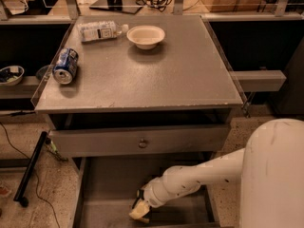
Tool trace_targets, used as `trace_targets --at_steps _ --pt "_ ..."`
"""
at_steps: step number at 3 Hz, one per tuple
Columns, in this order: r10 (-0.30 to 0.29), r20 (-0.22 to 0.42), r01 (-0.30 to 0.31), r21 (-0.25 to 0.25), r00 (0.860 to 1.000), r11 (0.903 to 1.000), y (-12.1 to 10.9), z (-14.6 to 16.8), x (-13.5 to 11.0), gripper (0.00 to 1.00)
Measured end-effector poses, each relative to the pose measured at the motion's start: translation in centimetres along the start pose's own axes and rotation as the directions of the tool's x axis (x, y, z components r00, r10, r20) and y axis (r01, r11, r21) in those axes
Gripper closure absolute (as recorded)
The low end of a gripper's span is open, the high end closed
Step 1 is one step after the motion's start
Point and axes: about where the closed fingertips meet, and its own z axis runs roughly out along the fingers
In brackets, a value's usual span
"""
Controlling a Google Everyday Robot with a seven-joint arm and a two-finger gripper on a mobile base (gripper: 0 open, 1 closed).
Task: Place sponge into middle drawer
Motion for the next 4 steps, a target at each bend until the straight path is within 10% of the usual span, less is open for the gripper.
trace_targets --at_steps 4 --pt "0.022 0.067 -0.020 -0.026 0.997 0.9995 -0.3 1.7 0.2 1.00"
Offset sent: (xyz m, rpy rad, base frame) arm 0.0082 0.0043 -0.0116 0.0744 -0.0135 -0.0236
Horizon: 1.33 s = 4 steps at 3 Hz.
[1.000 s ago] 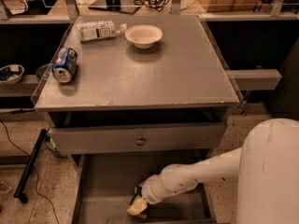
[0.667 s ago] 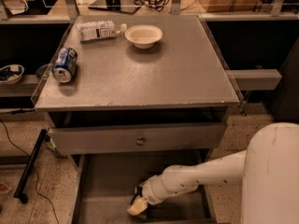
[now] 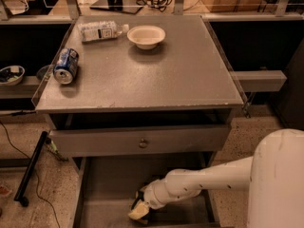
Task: Place sponge into middle drawer
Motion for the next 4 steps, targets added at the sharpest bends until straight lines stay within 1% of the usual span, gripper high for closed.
trace_targets --at_steps 1,3,4 --pt "0.001 0.000 -0.001 -0.001 1.000 1.0000 0.01 0.03 0.02 0.84" --pt "0.001 0.000 -0.001 -0.001 1.000 1.0000 0.01 0.03 0.02 0.37" --pt "0.001 0.000 -0.001 -0.001 1.000 1.0000 0.01 0.03 0.02 0.06"
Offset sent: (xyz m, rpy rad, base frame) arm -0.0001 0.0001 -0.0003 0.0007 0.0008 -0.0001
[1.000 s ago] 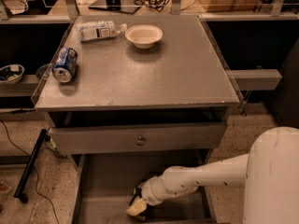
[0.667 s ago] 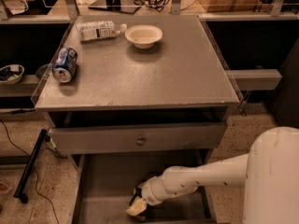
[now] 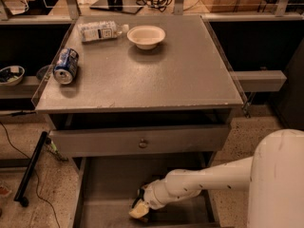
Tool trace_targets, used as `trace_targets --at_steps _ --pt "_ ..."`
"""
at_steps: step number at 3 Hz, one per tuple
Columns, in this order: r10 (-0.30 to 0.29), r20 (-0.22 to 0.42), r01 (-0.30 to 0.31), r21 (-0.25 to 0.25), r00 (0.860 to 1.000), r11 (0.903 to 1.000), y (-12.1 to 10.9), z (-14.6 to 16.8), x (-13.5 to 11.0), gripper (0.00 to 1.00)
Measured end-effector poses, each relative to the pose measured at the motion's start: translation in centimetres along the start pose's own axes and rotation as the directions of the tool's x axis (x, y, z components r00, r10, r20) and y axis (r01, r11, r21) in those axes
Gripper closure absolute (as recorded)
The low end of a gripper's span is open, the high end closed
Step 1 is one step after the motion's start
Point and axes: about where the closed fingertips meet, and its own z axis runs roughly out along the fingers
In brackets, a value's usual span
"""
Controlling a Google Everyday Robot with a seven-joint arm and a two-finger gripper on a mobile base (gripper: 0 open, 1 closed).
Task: Place sponge into middle drawer
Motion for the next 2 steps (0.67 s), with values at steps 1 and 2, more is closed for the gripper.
trace_targets --at_steps 1,2 --pt "0.000 0.000 0.000 0.000 1.000 1.0000 0.00 0.00 0.00 0.00" --pt "0.000 0.000 0.000 0.000 1.000 1.0000 0.00 0.00 0.00 0.00"
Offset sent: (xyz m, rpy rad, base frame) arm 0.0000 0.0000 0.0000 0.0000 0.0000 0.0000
